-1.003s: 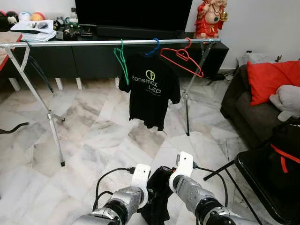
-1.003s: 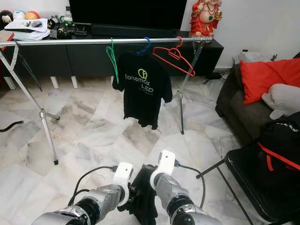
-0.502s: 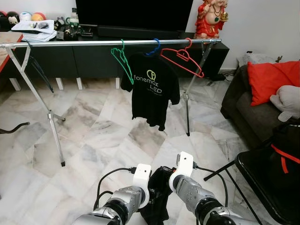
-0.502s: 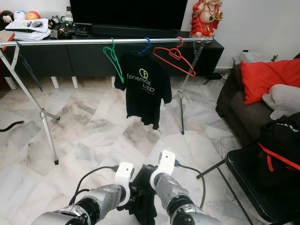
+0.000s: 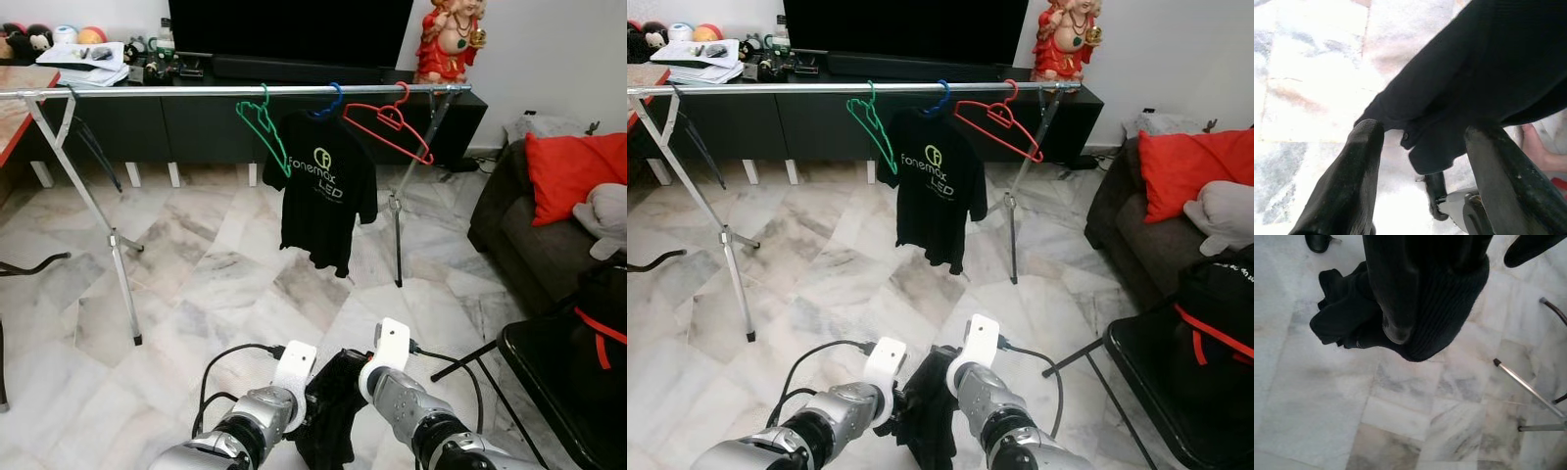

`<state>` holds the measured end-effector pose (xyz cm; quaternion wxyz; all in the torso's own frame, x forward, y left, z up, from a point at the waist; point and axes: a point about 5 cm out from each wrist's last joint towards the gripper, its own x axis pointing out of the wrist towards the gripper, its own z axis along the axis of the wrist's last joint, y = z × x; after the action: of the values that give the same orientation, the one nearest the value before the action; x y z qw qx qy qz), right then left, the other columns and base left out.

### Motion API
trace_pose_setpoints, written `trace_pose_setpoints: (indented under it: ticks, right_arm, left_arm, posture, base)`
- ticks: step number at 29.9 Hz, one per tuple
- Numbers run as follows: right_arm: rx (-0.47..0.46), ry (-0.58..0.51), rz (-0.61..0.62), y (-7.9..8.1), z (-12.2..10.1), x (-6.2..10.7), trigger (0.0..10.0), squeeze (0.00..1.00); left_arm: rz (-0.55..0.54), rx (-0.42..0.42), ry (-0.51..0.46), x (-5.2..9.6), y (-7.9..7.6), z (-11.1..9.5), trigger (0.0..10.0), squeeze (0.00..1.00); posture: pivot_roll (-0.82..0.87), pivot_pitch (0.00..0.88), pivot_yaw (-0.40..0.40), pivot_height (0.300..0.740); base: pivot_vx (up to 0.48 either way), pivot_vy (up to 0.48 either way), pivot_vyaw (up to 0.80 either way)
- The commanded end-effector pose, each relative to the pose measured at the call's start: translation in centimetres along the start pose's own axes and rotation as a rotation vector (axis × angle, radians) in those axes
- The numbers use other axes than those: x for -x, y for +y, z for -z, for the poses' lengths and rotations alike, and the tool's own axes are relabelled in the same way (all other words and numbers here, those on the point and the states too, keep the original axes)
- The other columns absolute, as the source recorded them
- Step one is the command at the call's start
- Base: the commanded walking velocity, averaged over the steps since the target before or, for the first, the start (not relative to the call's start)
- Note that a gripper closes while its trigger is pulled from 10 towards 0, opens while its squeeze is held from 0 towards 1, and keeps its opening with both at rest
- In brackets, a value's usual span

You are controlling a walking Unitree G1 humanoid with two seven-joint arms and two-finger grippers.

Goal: Hang hanger

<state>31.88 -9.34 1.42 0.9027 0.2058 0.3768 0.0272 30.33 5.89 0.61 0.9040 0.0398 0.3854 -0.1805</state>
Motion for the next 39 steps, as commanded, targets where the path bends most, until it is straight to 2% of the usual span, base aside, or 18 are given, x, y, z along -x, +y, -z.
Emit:
trace_pose_setpoints:
  ticks: [1, 5, 15, 26, 36, 39]
  right_arm:
    - [-0.003, -0.021, 0.019, -0.6, -0.4, 0.1, 10.0, 0.00]
    - [0.000, -0.017, -0.002, -0.2, -0.4, 0.0, 10.0, 0.00]
    - [-0.009, -0.017, -0.024, 0.3, -0.5, 0.0, 10.0, 0.00]
    - [-0.023, -0.012, -0.093, 1.5, -0.6, 0.0, 10.0, 0.00]
    - [-0.013, -0.005, -0.111, 1.7, -0.5, 0.0, 10.0, 0.00]
    - [-0.012, -0.005, -0.113, 1.7, -0.5, 0.0, 10.0, 0.00]
  left_arm:
    - [0.041, -0.010, 0.010, -0.1, -1.0, 0.2, 10.0, 0.00]
    - [0.111, -0.028, 0.017, -0.1, -2.1, 0.2, 10.0, 0.00]
    - [0.149, -0.032, 0.006, -0.1, -2.5, 0.0, 10.0, 0.00]
    - [0.112, -0.033, -0.035, -0.1, -2.2, -0.6, 10.0, 0.00]
    - [0.024, -0.057, -0.064, -0.1, -1.1, -1.0, 10.0, 0.00]
    - [0.019, -0.039, -0.069, -0.1, -1.0, -1.1, 10.0, 0.00]
  posture:
    - [0.09, 0.041, -0.160, 0.740]
    - [0.09, 0.043, -0.159, 0.740]
    - [0.09, 0.049, -0.156, 0.740]
    - [0.08, 0.051, -0.150, 0.740]
    - [0.08, 0.052, -0.152, 0.740]
    - [0.08, 0.053, -0.152, 0.740]
  base:
    - [0.000, 0.000, 0.00]
    - [0.000, 0.000, 0.00]
    - [0.000, 0.000, 0.00]
    - [0.000, 0.000, 0.00]
    - [0.000, 0.000, 0.00]
    - [0.000, 0.000, 0.00]
